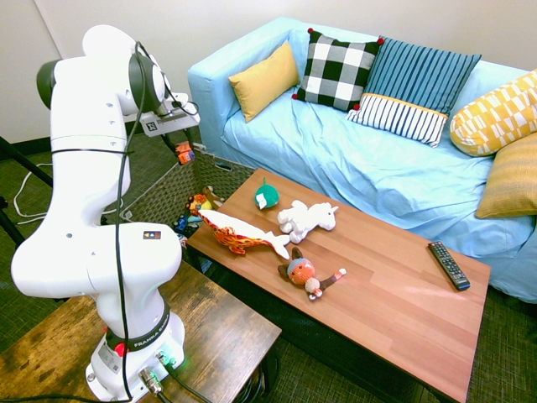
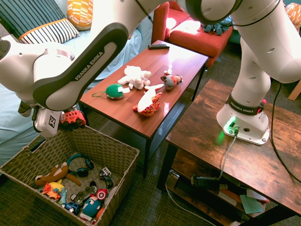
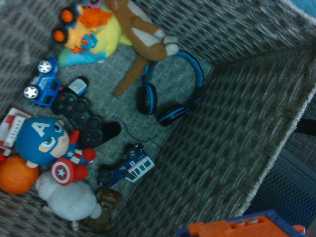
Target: Put the toy car in the basket
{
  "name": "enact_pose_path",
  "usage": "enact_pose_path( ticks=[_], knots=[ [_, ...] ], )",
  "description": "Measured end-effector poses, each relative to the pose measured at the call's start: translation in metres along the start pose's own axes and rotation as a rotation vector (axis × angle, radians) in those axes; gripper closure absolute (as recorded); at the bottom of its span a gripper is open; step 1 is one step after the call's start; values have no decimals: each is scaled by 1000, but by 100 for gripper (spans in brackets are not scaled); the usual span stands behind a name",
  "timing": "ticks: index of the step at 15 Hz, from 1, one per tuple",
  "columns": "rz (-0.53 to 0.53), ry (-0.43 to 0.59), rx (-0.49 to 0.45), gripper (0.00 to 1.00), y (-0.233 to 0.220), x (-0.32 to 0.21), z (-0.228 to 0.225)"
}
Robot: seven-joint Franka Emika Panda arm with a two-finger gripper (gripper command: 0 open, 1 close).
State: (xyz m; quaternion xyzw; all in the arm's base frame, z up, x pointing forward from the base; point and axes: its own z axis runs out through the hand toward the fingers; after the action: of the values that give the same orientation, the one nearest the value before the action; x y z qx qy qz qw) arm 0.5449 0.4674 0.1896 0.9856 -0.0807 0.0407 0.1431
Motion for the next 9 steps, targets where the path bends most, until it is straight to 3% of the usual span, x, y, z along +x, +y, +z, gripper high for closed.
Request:
enact_pose_path(
  ticks=[6, 9],
  knots=[
    [2, -8, -4, 0, 2, 25, 0],
    [49, -1, 4, 0, 29, 53, -8]
  ],
)
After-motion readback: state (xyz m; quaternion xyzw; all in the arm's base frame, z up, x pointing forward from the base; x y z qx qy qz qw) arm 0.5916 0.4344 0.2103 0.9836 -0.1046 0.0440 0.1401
